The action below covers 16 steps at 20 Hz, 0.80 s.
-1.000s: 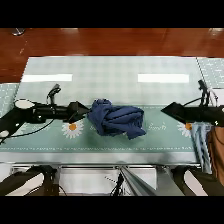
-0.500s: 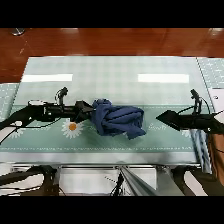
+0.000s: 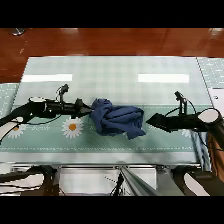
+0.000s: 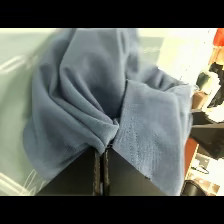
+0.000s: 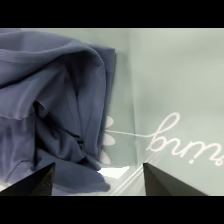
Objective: Fold the shirts.
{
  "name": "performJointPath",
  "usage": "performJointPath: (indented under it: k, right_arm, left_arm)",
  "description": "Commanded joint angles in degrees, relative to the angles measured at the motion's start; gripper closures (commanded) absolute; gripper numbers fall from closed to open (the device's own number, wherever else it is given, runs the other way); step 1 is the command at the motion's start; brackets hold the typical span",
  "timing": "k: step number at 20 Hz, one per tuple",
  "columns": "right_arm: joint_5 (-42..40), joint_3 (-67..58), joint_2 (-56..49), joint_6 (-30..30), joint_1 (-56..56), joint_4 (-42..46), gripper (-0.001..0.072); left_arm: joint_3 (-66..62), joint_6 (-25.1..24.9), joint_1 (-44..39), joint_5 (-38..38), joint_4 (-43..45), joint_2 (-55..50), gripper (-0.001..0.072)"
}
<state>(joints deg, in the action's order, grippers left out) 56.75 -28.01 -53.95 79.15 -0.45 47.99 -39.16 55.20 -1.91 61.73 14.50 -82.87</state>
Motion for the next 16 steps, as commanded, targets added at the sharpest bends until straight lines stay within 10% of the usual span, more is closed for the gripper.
performJointPath:
  k: [1, 14, 16]
  right_arm:
    - [-0.3, 0.0, -2.5, 0.8, 1.5, -1.4, 0.0093]
    - [-8.7, -7.1, -21.1, -5.0, 8.0, -11.8, 0.01]
    - [-8.6, -9.0, -23.1, -5.6, 9.0, -11.7, 0.0337]
  left_arm:
    - [-2.3, -0.7, 0.8, 2.0, 0.1, 0.0, 0.0689]
    - [-2.7, -0.5, 0.8, 2.0, 0.1, 0.0, 0.069]
    - [-2.7, -0.5, 0.8, 2.0, 0.1, 0.0, 0.0689]
